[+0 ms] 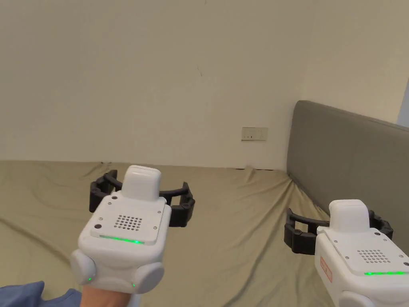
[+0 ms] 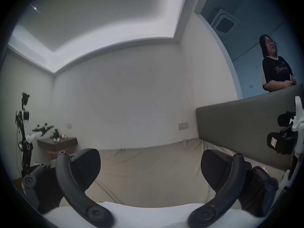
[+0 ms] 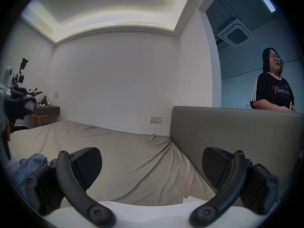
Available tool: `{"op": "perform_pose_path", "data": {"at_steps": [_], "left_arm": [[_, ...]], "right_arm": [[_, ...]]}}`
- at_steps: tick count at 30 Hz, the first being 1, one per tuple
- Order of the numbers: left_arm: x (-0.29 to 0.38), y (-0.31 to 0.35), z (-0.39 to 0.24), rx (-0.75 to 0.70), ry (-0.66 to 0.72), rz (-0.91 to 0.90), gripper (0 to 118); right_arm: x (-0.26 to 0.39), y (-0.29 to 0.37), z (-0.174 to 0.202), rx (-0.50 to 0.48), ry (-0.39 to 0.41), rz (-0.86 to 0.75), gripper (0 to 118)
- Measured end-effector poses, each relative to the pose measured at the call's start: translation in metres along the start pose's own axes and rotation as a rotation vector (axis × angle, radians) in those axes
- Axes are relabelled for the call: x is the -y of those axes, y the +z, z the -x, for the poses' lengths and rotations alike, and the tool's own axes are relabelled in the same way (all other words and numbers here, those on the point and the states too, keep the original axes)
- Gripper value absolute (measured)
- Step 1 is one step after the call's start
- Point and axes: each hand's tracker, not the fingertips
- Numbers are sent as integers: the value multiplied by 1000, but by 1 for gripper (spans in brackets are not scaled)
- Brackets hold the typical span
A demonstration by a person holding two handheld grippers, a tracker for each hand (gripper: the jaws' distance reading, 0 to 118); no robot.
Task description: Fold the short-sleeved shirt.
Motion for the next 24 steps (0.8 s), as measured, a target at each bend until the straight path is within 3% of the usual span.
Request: {"op": "perform_pose_path", "data": {"at_steps": [3,10,24], "left_arm": [[11,3,4,35,103,56,118],[8,3,17,-8,132,43,118],[11,5,17,-1,151,61,118]], "right_arm": [[-1,2,-3,-38,-65,8,118],[-10,2,-11,-23,-155,-13,118],[-11,5,-2,-19,-107,9,118]]}}
